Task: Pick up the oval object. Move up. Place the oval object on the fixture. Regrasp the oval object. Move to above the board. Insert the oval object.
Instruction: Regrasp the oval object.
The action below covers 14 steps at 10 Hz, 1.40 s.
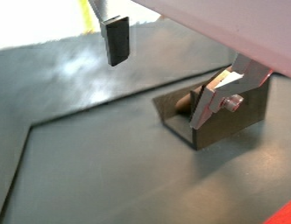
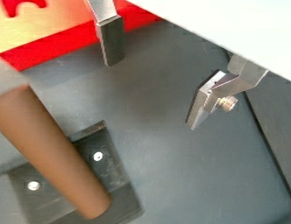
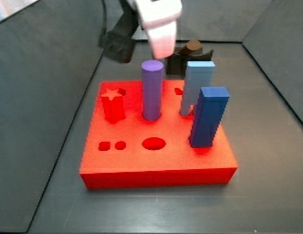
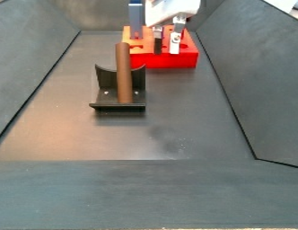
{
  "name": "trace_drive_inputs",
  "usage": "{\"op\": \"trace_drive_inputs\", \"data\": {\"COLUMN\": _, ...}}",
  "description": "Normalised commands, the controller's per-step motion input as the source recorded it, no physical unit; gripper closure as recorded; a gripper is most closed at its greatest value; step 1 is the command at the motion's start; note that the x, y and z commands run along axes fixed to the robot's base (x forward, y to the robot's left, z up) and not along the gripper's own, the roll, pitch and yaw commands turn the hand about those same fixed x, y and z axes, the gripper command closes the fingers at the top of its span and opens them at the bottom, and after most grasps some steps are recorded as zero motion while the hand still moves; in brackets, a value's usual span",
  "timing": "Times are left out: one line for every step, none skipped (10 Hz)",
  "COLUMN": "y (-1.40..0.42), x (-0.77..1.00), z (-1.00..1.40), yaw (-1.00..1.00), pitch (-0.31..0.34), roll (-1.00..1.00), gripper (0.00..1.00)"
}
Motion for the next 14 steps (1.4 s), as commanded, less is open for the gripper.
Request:
{"op": "trace_drive_inputs", "data": {"y": -0.01, "x": -0.03, "z": 0.00, "yaw": -1.00, "pitch": 0.116, "roll": 1.00, "gripper": 0.00}}
{"op": "trace_drive_inputs", "data": {"y": -0.02, "x": -0.02, "z": -0.02, "yaw": -0.97, "pitch": 0.314, "roll": 1.00, "gripper": 0.00}}
{"op": "trace_drive_inputs", "data": {"y": -0.01, "x": -0.01, "z": -0.03, "yaw": -0.88, "pitch": 0.413, "roll": 0.92, "gripper": 0.00}}
{"op": "trace_drive_inputs", "data": {"y": -0.01, "x": 0.01, "z": -0.05, "yaw": -0.56, "pitch": 0.573, "roll": 0.66, "gripper": 0.00}}
{"op": "trace_drive_inputs", "data": {"y": -0.01, "x": 0.03, "z": -0.04, "yaw": -0.33, "pitch": 0.670, "roll": 0.47, "gripper": 0.00}}
{"op": "trace_drive_inputs", "data": {"y": 0.00, "x": 0.06, "z": -0.02, "yaw": -0.06, "pitch": 0.698, "roll": 0.30, "gripper": 0.00}}
{"op": "trace_drive_inputs", "data": {"y": -0.02, "x": 0.06, "z": -0.03, "yaw": 0.11, "pitch": 0.675, "roll": 0.24, "gripper": 0.00}}
{"op": "trace_drive_inputs", "data": {"y": -0.04, "x": 0.07, "z": -0.01, "yaw": 0.28, "pitch": 0.611, "roll": 0.20, "gripper": 0.00}}
{"op": "trace_drive_inputs", "data": {"y": -0.05, "x": 0.07, "z": 0.00, "yaw": 0.34, "pitch": 0.556, "roll": 0.18, "gripper": 0.00}}
{"op": "trace_drive_inputs", "data": {"y": -0.04, "x": 0.07, "z": -0.01, "yaw": 0.44, "pitch": 0.362, "roll": 0.15, "gripper": 0.00}}
{"op": "trace_drive_inputs", "data": {"y": -0.04, "x": 0.06, "z": -0.02, "yaw": 0.46, "pitch": 0.287, "roll": 0.14, "gripper": 0.00}}
{"op": "trace_drive_inputs", "data": {"y": -0.04, "x": 0.06, "z": -0.01, "yaw": 0.44, "pitch": 0.149, "roll": 0.11, "gripper": 0.00}}
{"op": "trace_drive_inputs", "data": {"y": -0.04, "x": 0.06, "z": 0.00, "yaw": 0.39, "pitch": 0.041, "roll": 0.08, "gripper": 0.00}}
{"op": "trace_drive_inputs", "data": {"y": -0.03, "x": 0.05, "z": -0.01, "yaw": 0.35, "pitch": -0.024, "roll": 0.07, "gripper": 0.00}}
